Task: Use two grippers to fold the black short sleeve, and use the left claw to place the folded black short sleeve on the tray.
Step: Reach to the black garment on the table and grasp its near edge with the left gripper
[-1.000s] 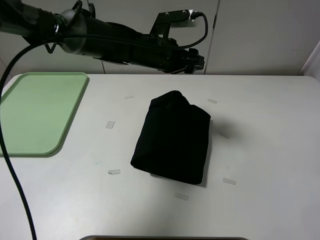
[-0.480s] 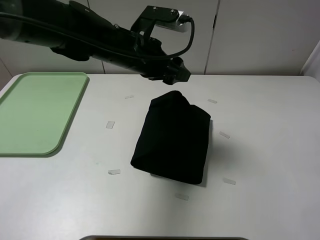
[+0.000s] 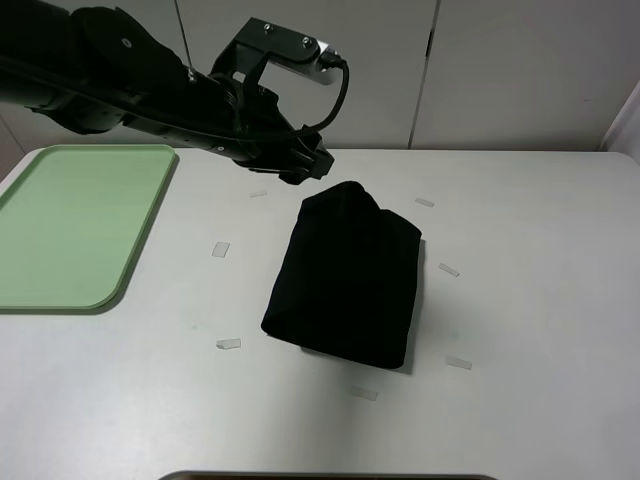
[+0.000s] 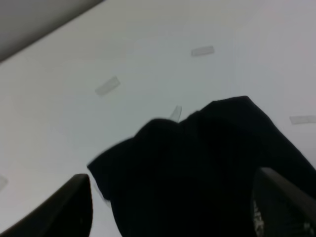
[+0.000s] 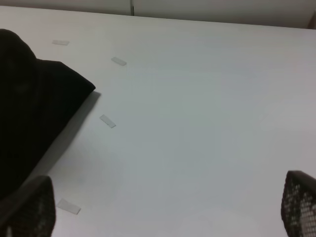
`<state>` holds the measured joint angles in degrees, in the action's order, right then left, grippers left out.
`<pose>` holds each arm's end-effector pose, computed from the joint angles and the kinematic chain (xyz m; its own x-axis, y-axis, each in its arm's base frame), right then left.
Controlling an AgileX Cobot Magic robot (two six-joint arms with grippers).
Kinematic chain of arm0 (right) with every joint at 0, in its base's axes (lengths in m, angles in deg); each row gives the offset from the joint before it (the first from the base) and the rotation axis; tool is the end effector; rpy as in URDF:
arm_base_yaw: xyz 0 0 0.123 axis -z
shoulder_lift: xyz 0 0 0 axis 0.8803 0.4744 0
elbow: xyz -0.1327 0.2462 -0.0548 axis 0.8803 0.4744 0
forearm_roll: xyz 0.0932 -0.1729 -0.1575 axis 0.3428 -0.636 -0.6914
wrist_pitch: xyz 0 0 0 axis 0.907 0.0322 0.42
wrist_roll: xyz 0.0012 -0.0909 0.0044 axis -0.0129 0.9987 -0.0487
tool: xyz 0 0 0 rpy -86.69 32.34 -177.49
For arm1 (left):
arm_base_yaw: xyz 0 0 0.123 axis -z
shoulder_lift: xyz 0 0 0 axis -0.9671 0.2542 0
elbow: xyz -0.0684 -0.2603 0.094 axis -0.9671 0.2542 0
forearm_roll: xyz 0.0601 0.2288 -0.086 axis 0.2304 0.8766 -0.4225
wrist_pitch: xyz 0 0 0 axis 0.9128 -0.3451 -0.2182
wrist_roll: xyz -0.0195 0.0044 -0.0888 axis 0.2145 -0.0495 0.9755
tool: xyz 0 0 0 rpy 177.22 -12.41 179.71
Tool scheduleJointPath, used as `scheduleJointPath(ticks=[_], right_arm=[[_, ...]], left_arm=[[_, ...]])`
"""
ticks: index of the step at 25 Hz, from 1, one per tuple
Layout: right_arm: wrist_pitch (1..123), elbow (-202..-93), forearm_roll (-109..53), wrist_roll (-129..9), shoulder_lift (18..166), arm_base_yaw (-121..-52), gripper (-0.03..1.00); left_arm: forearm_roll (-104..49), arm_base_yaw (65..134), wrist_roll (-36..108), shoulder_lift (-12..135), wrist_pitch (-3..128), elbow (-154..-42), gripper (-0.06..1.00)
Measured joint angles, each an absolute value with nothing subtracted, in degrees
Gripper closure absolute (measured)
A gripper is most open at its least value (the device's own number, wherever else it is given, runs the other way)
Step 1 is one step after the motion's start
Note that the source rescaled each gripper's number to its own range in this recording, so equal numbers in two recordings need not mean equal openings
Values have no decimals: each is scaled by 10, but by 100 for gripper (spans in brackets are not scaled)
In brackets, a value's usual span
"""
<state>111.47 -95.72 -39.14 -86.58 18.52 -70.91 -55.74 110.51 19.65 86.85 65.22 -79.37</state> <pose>-0.0025 -0.0053 0.2777 -0.4252 -0.0297 -0.9046 -0.0957 0.9953 0.0123 0.3087 -0.2193 0.2311 -0.3534 0.4330 -0.8293 0.6436 0.7559 0.1204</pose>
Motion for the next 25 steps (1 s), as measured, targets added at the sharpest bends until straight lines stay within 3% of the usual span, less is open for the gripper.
scheduleJointPath(ticks=[17, 19, 22, 25], right_arm=[[1115, -957, -391, -866, 185, -709, -3], [1115, -957, -391, -866, 185, -709, -3], [1115, -957, -391, -866, 185, -709, -3], [1115, -957, -391, -866, 185, -709, -3]], left_arm=[[-552, 1105, 248, 868, 682, -771, 28], [-552, 1105, 248, 868, 680, -771, 22], [-552, 1105, 248, 868, 678, -771, 3], [-552, 1105, 248, 868, 678, -771, -3]])
